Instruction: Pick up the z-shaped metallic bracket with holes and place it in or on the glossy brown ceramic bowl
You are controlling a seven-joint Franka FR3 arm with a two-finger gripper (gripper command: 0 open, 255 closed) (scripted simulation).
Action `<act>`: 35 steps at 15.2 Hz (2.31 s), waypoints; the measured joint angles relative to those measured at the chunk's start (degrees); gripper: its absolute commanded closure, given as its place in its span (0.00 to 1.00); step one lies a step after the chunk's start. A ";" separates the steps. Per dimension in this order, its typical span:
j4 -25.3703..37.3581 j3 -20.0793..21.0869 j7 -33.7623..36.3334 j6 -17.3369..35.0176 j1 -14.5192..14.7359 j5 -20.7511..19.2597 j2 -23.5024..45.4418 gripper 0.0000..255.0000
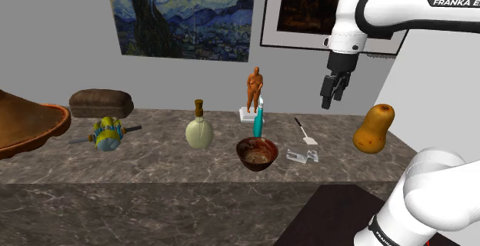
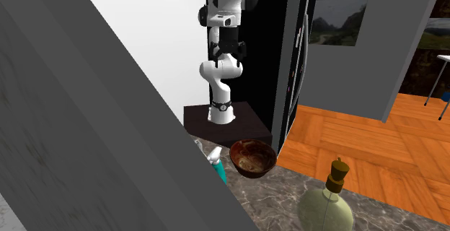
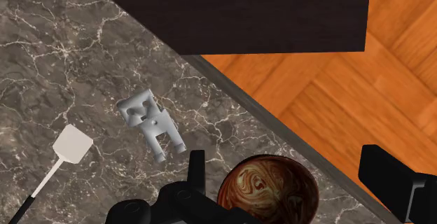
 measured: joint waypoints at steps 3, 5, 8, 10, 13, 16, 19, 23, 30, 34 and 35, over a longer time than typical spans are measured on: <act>-1.89 -0.83 -1.14 2.24 -0.05 -0.47 0.23 0.00; -4.77 -2.53 -3.34 5.18 -0.39 -1.55 0.01 0.00; -9.49 -4.60 -5.94 11.78 -0.55 -2.69 1.53 0.00; -11.64 -6.72 -8.48 15.94 -1.03 -3.90 3.19 0.00; -14.98 -9.35 -11.68 21.96 -1.49 -5.26 5.43 0.00; -16.99 -12.08 -14.90 28.65 -1.63 -6.27 9.70 0.00; -18.75 -14.88 -18.30 35.94 -1.56 -6.85 14.79 0.00; -18.64 -18.86 -23.79 44.94 -0.71 -6.06 23.41 0.00; -15.14 -24.91 -39.77 60.45 2.43 5.00 42.94 0.00; -14.42 -24.16 -45.58 64.97 2.61 11.57 48.94 0.00; -14.45 -23.84 -46.36 65.76 2.55 12.67 49.82 0.00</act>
